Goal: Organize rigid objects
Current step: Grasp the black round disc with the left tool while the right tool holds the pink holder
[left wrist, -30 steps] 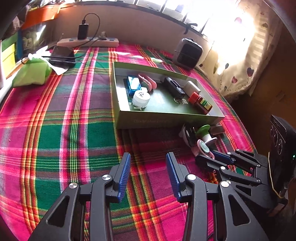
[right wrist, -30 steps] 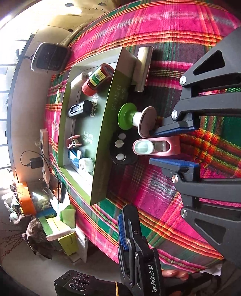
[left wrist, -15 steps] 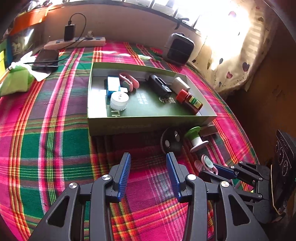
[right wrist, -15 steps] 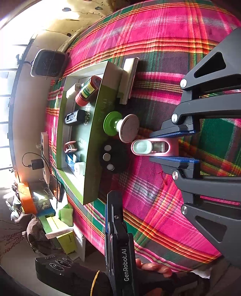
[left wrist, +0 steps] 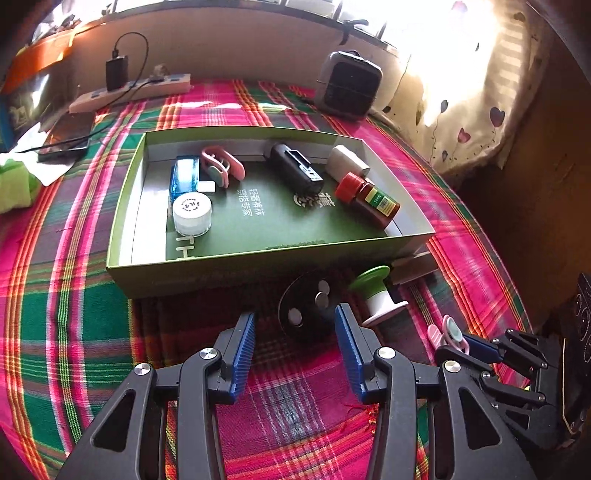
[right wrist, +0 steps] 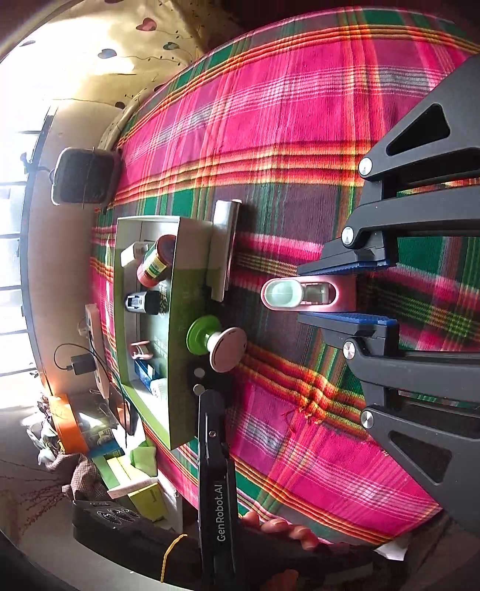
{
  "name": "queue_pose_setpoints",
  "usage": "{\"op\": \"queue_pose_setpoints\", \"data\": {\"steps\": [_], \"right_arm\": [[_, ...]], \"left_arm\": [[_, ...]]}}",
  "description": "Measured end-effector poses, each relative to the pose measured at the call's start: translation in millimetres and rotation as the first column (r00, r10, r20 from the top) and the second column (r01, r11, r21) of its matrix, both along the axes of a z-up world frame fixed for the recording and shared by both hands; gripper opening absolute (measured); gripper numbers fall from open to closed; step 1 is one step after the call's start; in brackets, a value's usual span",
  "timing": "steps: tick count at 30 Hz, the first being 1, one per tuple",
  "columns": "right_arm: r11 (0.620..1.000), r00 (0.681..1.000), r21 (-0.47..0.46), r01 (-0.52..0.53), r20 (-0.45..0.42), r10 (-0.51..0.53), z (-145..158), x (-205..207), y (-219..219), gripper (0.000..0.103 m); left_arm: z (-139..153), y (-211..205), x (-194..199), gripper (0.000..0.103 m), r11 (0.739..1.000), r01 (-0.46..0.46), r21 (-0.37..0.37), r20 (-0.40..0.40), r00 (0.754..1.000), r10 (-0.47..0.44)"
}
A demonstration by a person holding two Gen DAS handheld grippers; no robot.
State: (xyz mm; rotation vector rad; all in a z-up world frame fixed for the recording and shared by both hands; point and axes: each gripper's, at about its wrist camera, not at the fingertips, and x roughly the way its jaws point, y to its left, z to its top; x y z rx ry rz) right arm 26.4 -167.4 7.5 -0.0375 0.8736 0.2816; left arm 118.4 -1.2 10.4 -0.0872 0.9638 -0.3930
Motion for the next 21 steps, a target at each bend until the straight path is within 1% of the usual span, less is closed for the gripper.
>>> {"op": "queue_pose_setpoints", "data": {"steps": [4,13,21], "right_arm": [[1.0,1.0,0.008,0.004,0.004,-0.004,0,-1,-7,0.019],[1.0,1.0,0.023,0.001,0.016,-0.001,-1,2,-13,0.019],[0.999,1.0,0.039,-0.001,0.026,0.0,-1,2,-14,0.019]], "left_arm": [[-3,-5,7,0.042,1.0,-0.006,0.022,-0.007,1.0,0.007],[-2,-15,14,0.042,0.998,-0.015,0.059,0.013,1.0,0.014],[-3,-16,14,0.042,0.998,-0.033,0.061,0.017,0.999,0.032]]}}
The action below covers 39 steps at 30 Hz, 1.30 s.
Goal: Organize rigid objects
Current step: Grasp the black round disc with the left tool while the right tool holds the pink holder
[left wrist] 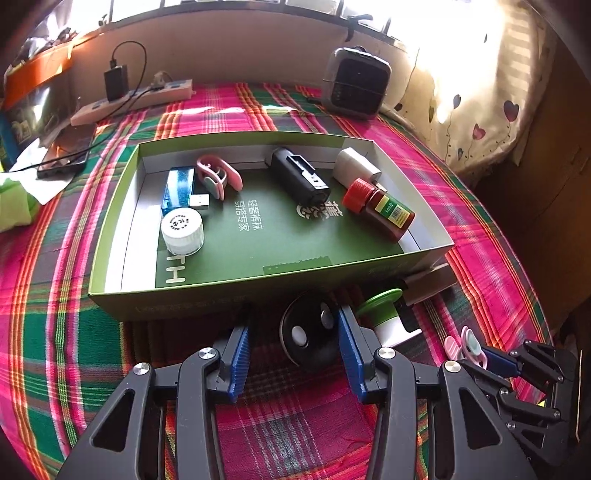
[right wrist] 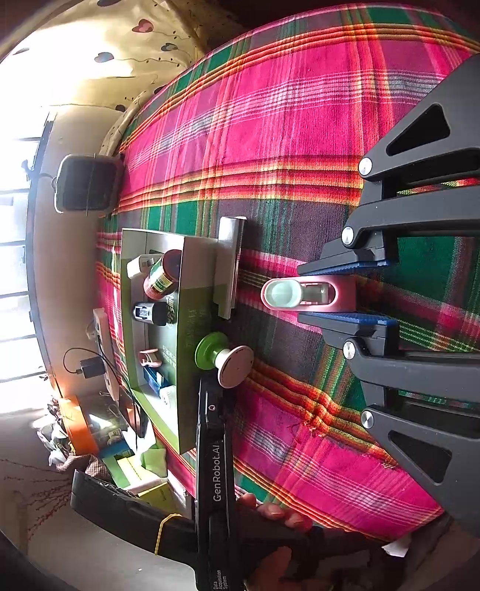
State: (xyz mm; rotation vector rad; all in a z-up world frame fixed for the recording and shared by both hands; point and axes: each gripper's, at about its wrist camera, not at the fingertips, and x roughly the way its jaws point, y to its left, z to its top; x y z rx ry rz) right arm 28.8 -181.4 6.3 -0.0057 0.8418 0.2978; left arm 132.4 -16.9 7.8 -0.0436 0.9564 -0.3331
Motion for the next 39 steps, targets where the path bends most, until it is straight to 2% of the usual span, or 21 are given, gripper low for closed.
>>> {"op": "queue_pose_setpoints", "data": {"steps": [3,5,9,39], "right_arm": [[1.0,1.0,0.008,0.0,0.0,0.0,0,0,-1,0.019],[1.0,1.0,0.011,0.0,0.001,0.0,0,0,-1,0.019],[1.0,1.0,0.013,0.0,0.0,0.0,0,0,-2,0.019],[1.0,1.0,0.024,0.01,-0.009,-0.009,1,1,-3,0.019]], "left_arm": [[0,0,-1,0.04,1.0,-0.004,-0.003,0.002,1.0,0.004],[0,0,-2,0.031,1.0,-0.001,-0.012,0.0,1.0,0.001],[0,1,-3,0.028,1.0,-0.007,-0.015,0.002,1.0,0.007],[13,9,-13,0.026,0.999,-0.026,-0.038,0.038,0.999,0.027]]}}
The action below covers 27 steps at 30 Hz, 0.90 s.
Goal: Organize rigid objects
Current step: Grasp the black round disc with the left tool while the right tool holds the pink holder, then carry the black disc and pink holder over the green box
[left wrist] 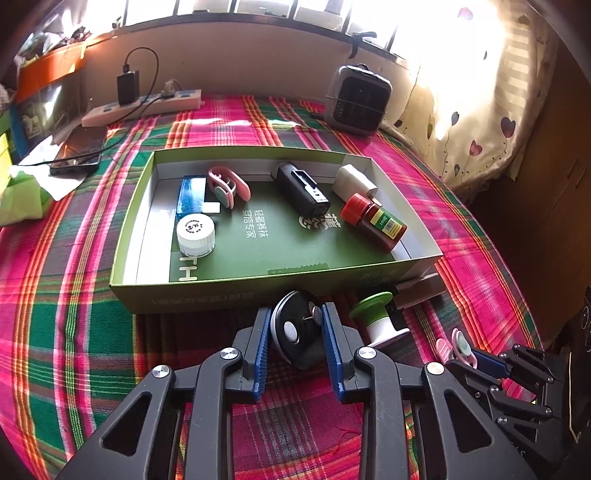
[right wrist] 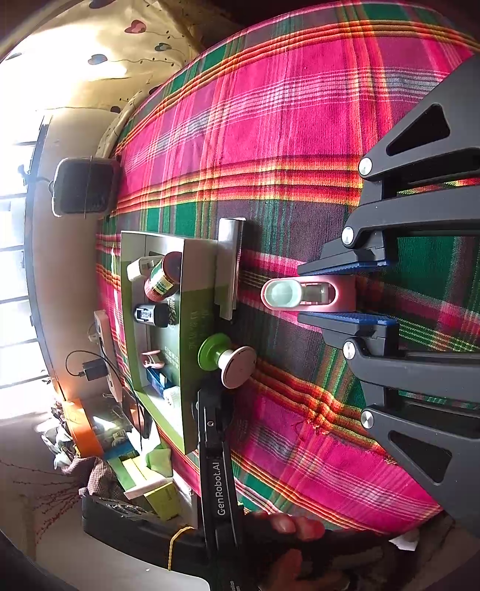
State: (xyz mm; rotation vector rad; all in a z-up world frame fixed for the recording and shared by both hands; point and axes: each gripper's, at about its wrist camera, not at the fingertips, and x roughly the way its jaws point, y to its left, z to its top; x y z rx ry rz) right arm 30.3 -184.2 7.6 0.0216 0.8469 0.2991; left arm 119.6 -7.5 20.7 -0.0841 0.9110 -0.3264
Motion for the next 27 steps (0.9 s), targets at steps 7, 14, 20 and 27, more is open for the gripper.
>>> {"op": "queue_pose_setpoints", "data": {"steps": [7,14,20,27], "right_arm": [[1.0,1.0,0.009,-0.002,0.012,0.002,4,-3,-1,0.019],[1.0,1.0,0.007,-0.002,0.019,0.002,7,-4,-1,0.019],[1.0,1.0,0.008,-0.002,0.03,0.002,11,-5,-1,0.019],[1.0,0.999,0.008,-0.006,0.045,0.005,18,-4,0,0.019]], "left_arm": [[5,1,-3,0.026,1.0,-0.002,-0.003,0.013,1.0,0.002],[10,1,-7,0.026,1.0,-0.002,-0.005,0.023,1.0,0.002],[15,3,-10,0.026,1.0,-0.005,-0.006,0.037,0.999,0.005],[20,6,-11,0.026,1.0,-0.011,-0.015,0.048,0.999,0.012]]}}
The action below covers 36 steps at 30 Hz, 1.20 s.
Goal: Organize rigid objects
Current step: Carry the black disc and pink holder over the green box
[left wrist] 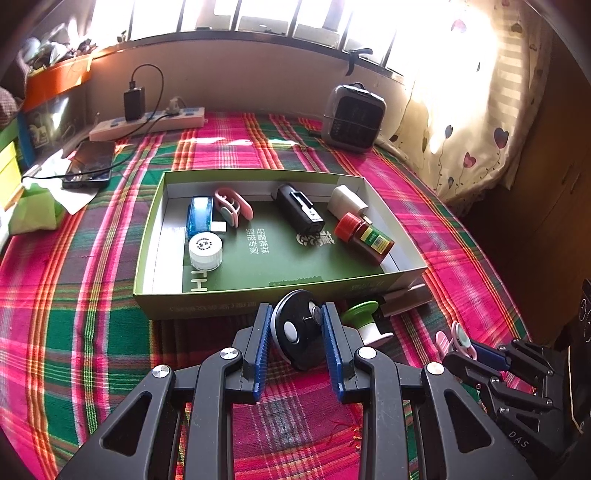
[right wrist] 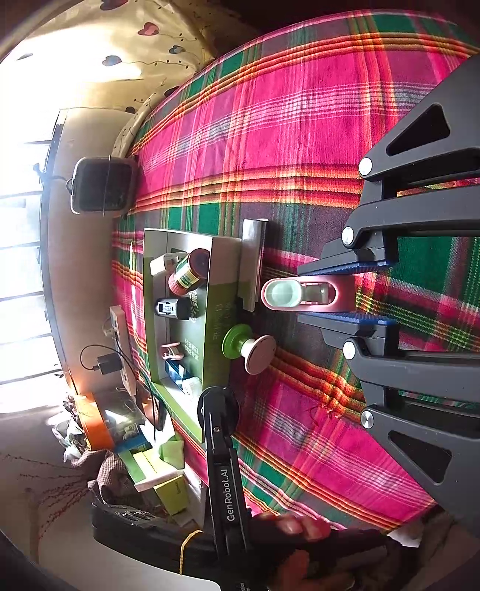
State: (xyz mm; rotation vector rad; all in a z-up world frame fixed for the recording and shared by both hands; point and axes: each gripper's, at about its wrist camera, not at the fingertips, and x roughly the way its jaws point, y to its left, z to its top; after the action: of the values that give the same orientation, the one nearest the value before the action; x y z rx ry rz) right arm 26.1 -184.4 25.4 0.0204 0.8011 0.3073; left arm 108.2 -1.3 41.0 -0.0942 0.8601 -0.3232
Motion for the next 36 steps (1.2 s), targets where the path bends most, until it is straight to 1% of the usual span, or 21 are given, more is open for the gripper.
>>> {"op": "queue_pose_setpoints", "data": {"steps": [25,36], "right_arm": [[1.0,0.999,0.0,-0.026,0.047,0.026,22,17,10,0.019],[1.0,0.998,0.002,-0.019,0.065,0.019,33,28,9,0.019]], "left_arm": [[13,10,9,0.026,1.0,-0.021,0.002,0.032,0.999,0.021],[19,16,17,0.026,1.0,-0.027,-0.004,0.04,0.999,0.028]]}}
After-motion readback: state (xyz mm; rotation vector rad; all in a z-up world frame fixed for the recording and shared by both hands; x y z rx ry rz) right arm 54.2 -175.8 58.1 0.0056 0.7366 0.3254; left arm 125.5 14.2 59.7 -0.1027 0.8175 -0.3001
